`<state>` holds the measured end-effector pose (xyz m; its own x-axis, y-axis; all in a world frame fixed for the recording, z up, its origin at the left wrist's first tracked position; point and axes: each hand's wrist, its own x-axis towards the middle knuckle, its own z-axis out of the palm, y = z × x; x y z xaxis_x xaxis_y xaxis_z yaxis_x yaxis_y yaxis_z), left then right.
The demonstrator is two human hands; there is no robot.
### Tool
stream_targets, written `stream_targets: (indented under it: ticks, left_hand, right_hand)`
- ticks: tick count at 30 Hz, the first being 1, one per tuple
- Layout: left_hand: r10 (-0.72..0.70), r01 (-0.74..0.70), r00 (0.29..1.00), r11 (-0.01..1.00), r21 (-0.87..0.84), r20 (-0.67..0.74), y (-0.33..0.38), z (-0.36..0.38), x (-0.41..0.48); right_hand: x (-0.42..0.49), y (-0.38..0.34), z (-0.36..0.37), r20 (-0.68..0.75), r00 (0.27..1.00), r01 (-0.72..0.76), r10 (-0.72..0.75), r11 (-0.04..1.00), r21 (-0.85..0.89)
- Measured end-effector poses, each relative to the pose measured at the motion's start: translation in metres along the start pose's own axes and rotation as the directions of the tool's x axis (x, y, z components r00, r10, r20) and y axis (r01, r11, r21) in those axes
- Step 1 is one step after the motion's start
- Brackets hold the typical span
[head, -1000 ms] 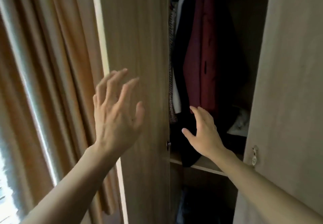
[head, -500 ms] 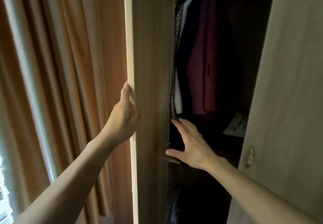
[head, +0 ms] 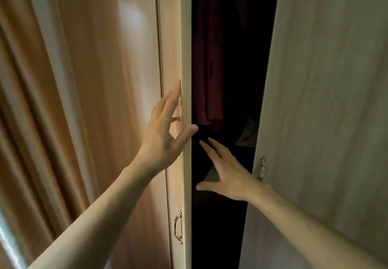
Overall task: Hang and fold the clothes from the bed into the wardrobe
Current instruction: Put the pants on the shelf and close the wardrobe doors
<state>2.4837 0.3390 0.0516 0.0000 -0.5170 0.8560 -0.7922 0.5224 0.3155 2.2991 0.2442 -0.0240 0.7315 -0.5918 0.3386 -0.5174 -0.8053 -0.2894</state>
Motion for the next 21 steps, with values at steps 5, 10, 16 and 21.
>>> stream_targets:
  ticks: [5,10,16,21]
  left_hand:
    - [-0.049,0.052,0.997,0.997,0.049,-0.060,0.013,0.043,0.015]
    - [-0.064,0.071,0.996,0.991,0.113,-0.061,0.019,0.080,0.028]
    - [-0.065,0.066,0.998,0.983,0.172,-0.012,0.020,0.117,0.039]
    - [-0.041,0.029,0.996,0.986,0.165,0.075,0.014,0.138,0.048]
  right_hand:
    - [-0.022,0.022,-0.010,0.020,0.999,0.041,-0.040,0.997,-0.059]
    - [-0.036,0.033,-0.021,-0.027,0.999,0.030,-0.032,0.997,-0.072]
    - [-0.043,0.061,-0.035,-0.047,0.995,-0.087,0.084,0.994,-0.063]
    - [-0.036,0.088,-0.037,-0.081,0.985,-0.156,0.153,0.987,-0.037]
